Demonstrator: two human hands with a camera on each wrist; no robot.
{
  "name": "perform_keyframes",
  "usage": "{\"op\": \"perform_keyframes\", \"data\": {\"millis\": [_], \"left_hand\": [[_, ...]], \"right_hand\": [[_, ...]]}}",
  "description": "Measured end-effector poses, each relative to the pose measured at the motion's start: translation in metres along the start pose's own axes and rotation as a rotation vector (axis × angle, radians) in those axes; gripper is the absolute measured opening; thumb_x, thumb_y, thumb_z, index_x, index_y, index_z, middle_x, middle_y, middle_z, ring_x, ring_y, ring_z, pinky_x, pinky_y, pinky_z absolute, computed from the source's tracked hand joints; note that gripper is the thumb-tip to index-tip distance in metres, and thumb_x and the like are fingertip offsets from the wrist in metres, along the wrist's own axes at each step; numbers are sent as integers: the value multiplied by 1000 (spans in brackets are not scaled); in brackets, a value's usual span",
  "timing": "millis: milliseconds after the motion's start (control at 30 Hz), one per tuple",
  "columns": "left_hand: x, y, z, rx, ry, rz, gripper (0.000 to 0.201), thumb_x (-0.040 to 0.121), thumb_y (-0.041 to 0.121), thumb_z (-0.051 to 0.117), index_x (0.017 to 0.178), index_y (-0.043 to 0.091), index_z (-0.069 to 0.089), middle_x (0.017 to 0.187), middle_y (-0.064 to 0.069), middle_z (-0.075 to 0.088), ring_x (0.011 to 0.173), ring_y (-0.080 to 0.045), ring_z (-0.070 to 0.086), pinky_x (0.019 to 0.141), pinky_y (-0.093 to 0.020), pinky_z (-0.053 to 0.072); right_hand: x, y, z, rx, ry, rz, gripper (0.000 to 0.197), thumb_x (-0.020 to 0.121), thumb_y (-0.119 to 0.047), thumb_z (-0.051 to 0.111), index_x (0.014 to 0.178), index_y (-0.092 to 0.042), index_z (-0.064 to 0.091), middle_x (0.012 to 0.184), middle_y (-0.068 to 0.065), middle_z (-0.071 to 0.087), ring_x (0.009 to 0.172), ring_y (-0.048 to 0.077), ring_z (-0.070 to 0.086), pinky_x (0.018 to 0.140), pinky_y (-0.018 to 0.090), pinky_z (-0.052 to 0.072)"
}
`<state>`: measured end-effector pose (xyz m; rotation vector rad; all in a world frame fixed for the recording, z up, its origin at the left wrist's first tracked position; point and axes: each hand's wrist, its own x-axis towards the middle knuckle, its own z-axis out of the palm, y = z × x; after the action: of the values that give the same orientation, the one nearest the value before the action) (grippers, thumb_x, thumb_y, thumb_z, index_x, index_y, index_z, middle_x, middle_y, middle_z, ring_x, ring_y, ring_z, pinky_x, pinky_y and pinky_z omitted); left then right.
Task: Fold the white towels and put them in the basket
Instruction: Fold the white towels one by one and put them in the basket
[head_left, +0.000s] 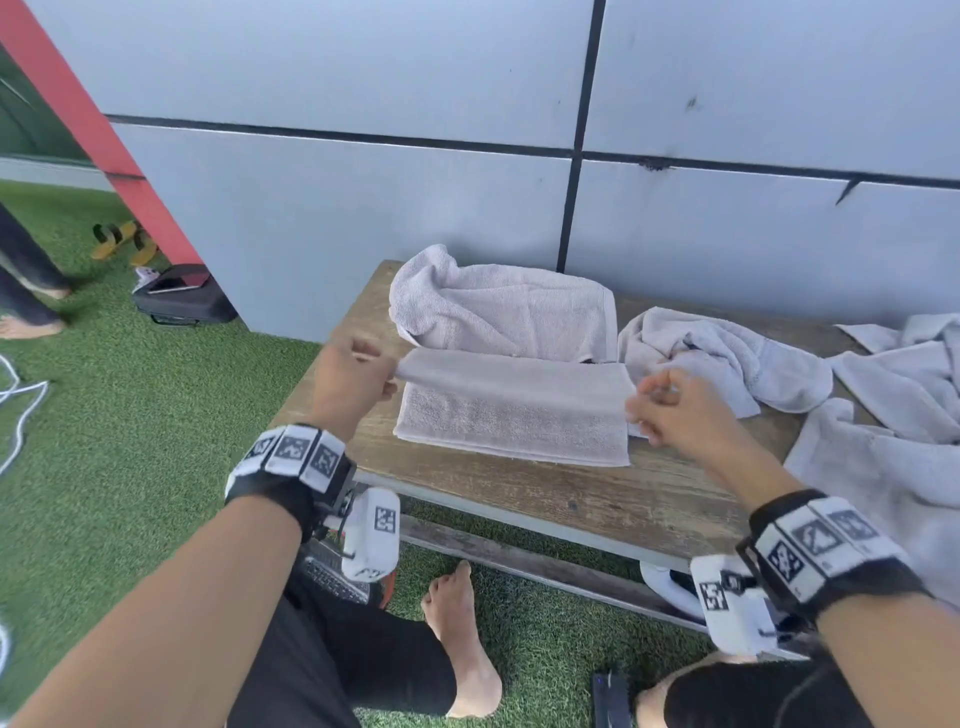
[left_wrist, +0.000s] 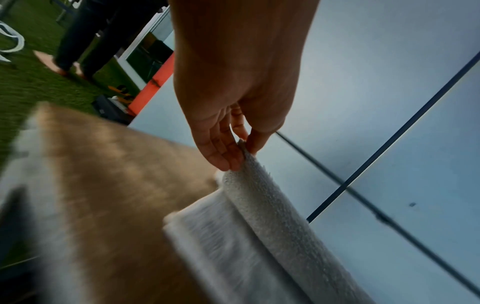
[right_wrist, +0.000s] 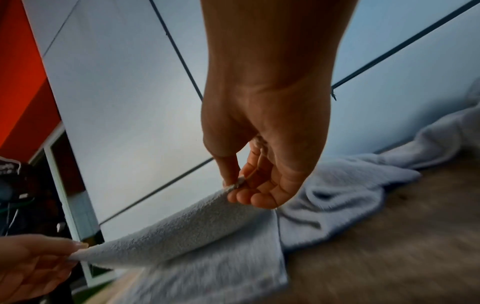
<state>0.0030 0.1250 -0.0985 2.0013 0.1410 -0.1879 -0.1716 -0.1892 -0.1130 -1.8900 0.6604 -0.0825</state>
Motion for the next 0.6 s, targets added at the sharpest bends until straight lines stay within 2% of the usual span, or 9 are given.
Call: {"op": "perform_keyframes", "data": {"millis": [100,167,233,333,467,600], "left_hand": [[-8,-37,2,88,-41,-66,21,89,8,71,103,9,57,93,-13,71,78,-22,73,75,-35,62],[-9,-51,4,127,-40,-103,24,87,11,74,103,10,58,87,-11,73,75,-21,74,78,-42,62],[-10,-56,6,124,-35,-120,27,86,12,76,105,9,57,84,-11,73,73,-22,75,77,-44,63],[-10,-57,8,103,-33,-125,29,86,9,75,108,7,56,84,-13,73,73,-25,75,76,-43,63],[-9,-57,10,132,-30,-130,30,86,7,75,109,6,55,84,-14,73,71,-25,75,75,-43,63],[-10,-61,11,196,-45,-125,28,86,8,75,106,7,55,89,-13,72,71,-20,73,73,-38,62]], "right_hand": [[-15,29,15,-125,-78,67,19,90,-18,70,102,-16,56,91,7,71,73,19,68,69,31,57],[-17,42,23,-125,-58,84,20,90,-18,71,100,-14,54,90,9,71,71,19,68,69,31,58],[-15,47,26,-138,-11,86,21,90,-18,71,98,-12,53,88,10,73,68,17,68,69,33,57],[-12,49,28,-121,54,74,24,89,-20,72,95,-12,51,84,12,72,69,21,69,70,39,55],[-12,47,28,-168,97,51,25,89,-24,73,93,-14,51,86,10,69,73,23,68,64,36,51],[-13,49,27,-308,35,47,28,86,-30,74,90,-14,52,88,8,66,79,25,66,69,37,50]]}}
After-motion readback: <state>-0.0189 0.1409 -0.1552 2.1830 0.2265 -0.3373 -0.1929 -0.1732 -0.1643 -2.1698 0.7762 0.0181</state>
